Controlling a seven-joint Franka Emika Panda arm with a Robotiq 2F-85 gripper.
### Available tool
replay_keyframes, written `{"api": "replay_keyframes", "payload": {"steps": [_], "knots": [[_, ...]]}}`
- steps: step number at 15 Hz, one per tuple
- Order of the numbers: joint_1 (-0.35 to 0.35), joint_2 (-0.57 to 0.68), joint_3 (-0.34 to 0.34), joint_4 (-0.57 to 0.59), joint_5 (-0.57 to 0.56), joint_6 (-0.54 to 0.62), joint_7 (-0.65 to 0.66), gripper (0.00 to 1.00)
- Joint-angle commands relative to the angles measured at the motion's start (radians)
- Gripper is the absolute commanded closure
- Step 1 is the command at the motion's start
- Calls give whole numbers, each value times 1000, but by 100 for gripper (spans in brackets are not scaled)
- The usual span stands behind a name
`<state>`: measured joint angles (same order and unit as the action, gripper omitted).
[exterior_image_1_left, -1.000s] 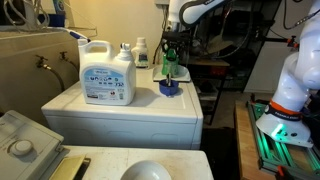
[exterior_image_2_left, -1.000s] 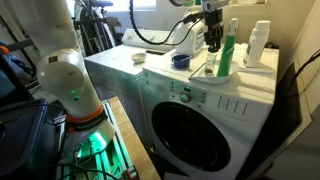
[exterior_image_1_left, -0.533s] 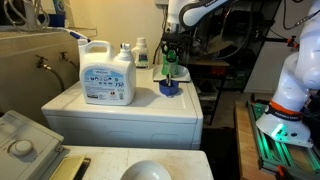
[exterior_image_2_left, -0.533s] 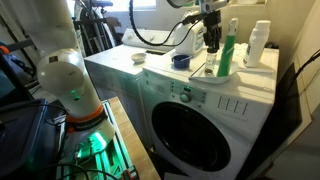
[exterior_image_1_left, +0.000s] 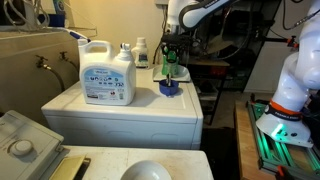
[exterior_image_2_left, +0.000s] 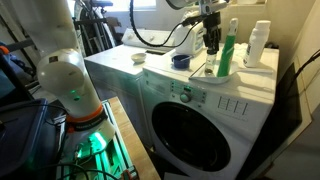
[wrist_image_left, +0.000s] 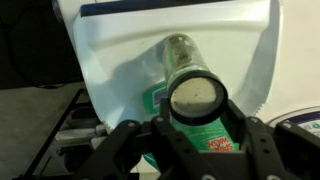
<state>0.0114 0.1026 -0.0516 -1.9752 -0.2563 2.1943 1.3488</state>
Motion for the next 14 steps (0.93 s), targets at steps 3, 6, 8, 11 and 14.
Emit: {"api": "replay_keyframes", "payload": {"steps": [3, 6, 8, 11, 14], "knots": [[1, -3, -4, -14, -24, -1, 20, 6], [-1, -17, -1, -21, 2, 7, 1, 0], [-5, -62, 5, -42, 46, 14, -37, 0], [-14, -194, 20, -115, 184, -6, -259, 0], [-7, -338, 26, -220, 235, 9, -449, 0]]}}
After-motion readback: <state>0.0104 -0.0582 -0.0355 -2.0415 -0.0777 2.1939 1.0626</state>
